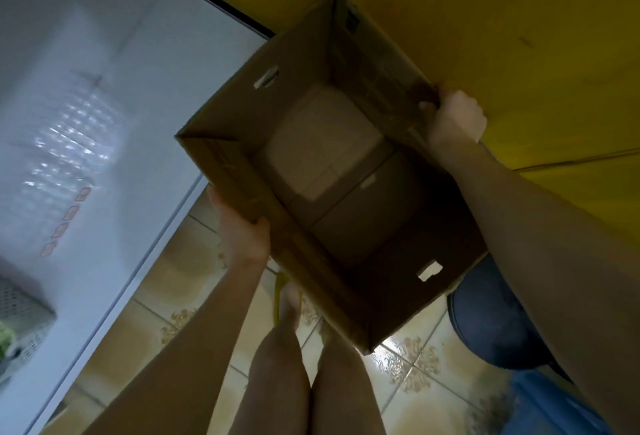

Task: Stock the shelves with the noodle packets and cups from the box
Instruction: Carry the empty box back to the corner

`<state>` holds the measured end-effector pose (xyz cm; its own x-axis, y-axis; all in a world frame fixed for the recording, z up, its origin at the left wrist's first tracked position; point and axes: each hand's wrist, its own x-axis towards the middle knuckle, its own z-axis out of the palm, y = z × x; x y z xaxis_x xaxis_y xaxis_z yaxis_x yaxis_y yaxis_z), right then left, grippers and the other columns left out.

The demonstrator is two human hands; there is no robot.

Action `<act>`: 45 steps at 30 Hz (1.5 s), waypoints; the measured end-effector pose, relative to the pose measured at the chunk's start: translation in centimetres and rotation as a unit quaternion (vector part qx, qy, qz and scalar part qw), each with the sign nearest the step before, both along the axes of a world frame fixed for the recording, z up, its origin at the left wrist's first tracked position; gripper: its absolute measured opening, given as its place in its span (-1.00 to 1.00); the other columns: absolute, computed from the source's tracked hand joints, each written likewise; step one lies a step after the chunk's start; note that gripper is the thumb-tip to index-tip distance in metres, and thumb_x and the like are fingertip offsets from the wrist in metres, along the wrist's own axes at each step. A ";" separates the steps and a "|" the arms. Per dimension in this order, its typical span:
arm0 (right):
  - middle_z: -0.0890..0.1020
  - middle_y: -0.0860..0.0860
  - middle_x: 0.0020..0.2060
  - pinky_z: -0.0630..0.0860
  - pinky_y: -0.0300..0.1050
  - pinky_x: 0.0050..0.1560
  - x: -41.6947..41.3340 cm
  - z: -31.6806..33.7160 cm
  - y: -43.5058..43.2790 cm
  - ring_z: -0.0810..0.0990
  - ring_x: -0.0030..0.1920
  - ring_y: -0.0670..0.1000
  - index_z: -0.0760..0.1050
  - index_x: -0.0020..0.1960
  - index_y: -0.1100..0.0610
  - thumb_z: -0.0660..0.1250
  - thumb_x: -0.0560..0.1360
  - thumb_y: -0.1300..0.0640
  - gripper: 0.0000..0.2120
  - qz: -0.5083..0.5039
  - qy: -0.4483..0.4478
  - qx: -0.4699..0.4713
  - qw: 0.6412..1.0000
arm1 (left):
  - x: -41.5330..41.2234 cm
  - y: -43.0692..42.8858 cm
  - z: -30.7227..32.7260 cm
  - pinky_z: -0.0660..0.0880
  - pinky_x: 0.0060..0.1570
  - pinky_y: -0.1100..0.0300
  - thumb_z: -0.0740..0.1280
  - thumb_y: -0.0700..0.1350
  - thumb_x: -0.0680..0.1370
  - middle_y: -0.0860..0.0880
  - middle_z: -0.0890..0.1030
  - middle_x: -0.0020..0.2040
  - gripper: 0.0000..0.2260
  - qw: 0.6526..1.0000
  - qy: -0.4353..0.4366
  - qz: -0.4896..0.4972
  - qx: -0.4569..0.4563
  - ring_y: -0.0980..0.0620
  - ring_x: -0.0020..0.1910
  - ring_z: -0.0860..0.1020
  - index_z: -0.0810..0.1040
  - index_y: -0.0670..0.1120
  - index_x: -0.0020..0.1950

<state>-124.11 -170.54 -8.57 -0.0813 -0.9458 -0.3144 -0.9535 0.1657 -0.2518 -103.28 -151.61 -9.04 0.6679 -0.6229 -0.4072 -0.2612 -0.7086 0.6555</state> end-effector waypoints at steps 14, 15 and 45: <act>0.58 0.23 0.09 0.45 0.08 0.00 -1.7 18.2 7.1 0.52 0.14 0.27 0.41 0.22 0.19 0.20 0.56 0.06 -0.71 -0.025 -0.006 -0.050 0.998 | -0.1 5.4 16.6 0.33 -0.39 0.36 0.23 -0.32 0.53 -0.09 0.51 0.14 -0.46 0.999 0.011 0.028 -0.031 0.12 -0.27 0.42 0.14 -0.09 0.46; 0.58 0.23 0.09 0.45 0.08 0.01 -2.1 19.2 7.8 0.52 0.13 0.27 0.41 0.22 0.19 0.21 0.56 0.06 -0.70 -0.019 -0.007 -0.059 0.998 | -0.5 6.1 17.5 0.38 -0.33 0.30 0.22 -0.32 0.52 -0.11 0.52 0.13 -0.47 0.999 0.006 0.029 -0.040 0.09 -0.24 0.44 0.15 -0.09 0.45; 0.60 0.16 -0.03 0.53 0.02 -0.06 5.7 40.9 42.8 0.59 -0.02 0.16 0.46 0.07 0.20 0.21 0.56 0.09 -0.81 0.284 -0.133 -0.104 0.944 | 0.0 50.7 41.2 0.55 -0.07 -0.05 0.26 -0.27 0.49 -0.15 0.58 0.14 -0.47 0.942 -0.162 0.264 -0.128 -0.19 -0.02 0.56 0.27 -0.03 0.45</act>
<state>-118.41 -127.77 32.28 0.5135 -0.8563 -0.0554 -0.7718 -0.4327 -0.4659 -103.27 -100.87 32.21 0.9759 -0.2180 -0.0098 -0.1320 -0.6257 0.7688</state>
